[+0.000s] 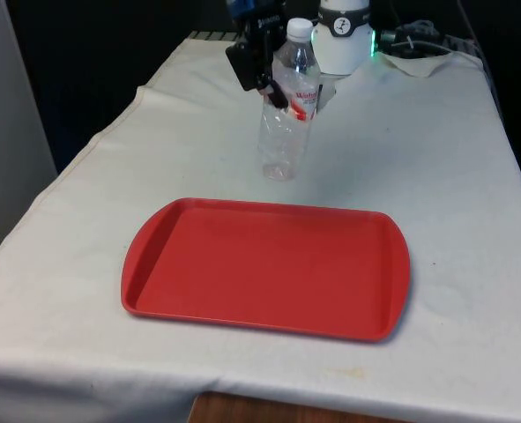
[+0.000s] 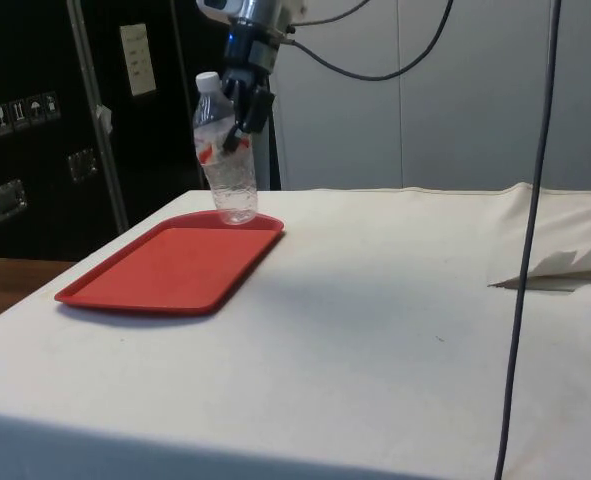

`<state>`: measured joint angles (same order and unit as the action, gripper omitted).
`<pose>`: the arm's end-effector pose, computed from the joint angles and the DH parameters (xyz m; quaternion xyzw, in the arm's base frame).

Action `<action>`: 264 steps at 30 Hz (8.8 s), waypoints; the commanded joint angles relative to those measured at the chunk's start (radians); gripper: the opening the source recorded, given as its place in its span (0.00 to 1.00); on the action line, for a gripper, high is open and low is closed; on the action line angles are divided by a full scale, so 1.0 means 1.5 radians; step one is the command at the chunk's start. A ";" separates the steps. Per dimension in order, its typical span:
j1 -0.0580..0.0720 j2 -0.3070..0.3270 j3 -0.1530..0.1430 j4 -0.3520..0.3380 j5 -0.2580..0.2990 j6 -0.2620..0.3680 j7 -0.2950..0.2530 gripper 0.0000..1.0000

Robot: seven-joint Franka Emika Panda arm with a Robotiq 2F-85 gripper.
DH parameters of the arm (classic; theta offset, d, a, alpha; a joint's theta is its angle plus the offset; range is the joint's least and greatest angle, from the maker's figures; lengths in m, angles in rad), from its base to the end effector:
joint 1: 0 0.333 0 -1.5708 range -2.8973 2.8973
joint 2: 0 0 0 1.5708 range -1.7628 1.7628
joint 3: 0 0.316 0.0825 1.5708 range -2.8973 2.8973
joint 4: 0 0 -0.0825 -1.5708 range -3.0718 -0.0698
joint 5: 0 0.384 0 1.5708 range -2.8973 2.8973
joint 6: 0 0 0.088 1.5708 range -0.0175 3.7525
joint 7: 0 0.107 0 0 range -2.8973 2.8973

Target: Place the bottle upright on the tray.

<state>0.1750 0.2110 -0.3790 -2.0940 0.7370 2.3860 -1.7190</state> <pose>0.5752 -0.1075 0.3390 -0.8525 -0.4696 -0.2135 0.0839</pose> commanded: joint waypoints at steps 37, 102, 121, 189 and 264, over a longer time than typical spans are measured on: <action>-0.020 0.158 -0.015 0.173 0.159 -0.059 -0.033 0.34; -0.034 0.315 -0.040 0.304 0.289 -0.092 -0.051 0.34; -0.032 0.321 -0.044 0.301 0.322 -0.099 -0.072 0.34; -0.026 0.351 -0.058 0.333 0.341 -0.145 -0.043 0.34; 0.015 0.333 -0.083 0.299 0.328 -0.103 -0.086 0.34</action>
<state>0.1970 0.7110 -0.5030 -1.6450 1.2290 2.2300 -1.8470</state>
